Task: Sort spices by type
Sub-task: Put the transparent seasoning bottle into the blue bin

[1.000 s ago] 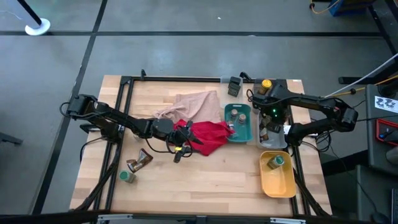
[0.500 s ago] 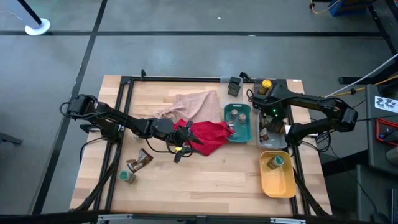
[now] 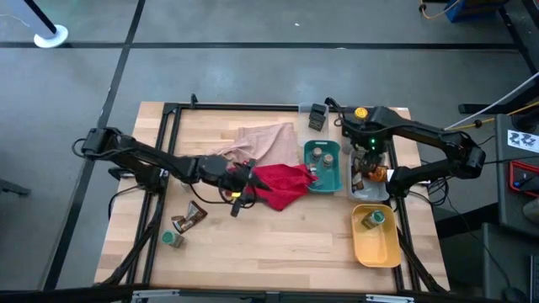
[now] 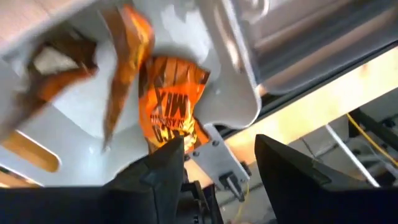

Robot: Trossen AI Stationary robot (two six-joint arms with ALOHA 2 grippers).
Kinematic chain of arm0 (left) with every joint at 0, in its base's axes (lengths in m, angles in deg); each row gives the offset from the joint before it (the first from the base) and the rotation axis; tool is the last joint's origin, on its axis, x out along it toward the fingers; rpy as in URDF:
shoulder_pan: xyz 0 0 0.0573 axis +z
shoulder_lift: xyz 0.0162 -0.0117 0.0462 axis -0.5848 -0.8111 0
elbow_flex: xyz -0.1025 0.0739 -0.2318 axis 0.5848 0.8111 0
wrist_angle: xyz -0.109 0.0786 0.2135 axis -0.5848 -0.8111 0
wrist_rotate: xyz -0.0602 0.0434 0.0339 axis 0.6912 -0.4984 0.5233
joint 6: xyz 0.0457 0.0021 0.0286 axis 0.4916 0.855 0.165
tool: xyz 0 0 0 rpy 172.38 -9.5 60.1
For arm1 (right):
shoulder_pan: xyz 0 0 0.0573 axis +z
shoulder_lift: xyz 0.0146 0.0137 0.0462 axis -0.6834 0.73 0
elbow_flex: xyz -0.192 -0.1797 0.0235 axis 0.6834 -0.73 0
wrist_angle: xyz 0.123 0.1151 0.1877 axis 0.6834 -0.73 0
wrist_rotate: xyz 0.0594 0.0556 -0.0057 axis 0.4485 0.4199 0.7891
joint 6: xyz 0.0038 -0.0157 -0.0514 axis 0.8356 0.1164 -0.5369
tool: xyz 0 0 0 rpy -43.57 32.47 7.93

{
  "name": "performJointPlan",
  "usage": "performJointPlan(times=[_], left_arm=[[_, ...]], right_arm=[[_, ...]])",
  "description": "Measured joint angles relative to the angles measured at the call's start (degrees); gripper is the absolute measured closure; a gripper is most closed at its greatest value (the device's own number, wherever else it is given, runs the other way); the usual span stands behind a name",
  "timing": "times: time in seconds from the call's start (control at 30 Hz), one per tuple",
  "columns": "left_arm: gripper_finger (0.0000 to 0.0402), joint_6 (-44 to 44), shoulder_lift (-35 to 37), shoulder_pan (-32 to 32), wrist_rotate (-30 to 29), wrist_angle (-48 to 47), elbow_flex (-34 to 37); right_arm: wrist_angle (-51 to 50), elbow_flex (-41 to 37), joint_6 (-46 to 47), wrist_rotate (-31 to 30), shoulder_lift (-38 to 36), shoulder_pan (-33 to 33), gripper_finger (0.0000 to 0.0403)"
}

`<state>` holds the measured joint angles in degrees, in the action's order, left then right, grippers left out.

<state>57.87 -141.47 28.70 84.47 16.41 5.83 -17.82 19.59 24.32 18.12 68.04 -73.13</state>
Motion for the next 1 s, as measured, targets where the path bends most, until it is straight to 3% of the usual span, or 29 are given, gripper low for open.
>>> performJointPlan(times=[0.4,0.5,0.7,1.0], left_arm=[[0.0249,-14.98,18.89,4.75,-13.52,-36.68,-0.02],[0.0249,-19.97,23.31,5.85,-13.78,-45.64,-0.02],[0.0249,-29.49,29.07,6.56,-13.5,-63.91,-0.01],[0.0249,-34.73,28.38,5.92,-7.57,-75.06,-0.04]], right_arm=[[3.01,12.6,0.17,0.04,0.0,0.04,0.0205],[5.78,13.37,0.17,1.02,0.0,0.04,0.0205],[11.42,13.37,-0.44,9.83,0.02,0.04,0.0205],[21.15,13.37,-0.66,19.45,0.02,0.07,0.0205]])
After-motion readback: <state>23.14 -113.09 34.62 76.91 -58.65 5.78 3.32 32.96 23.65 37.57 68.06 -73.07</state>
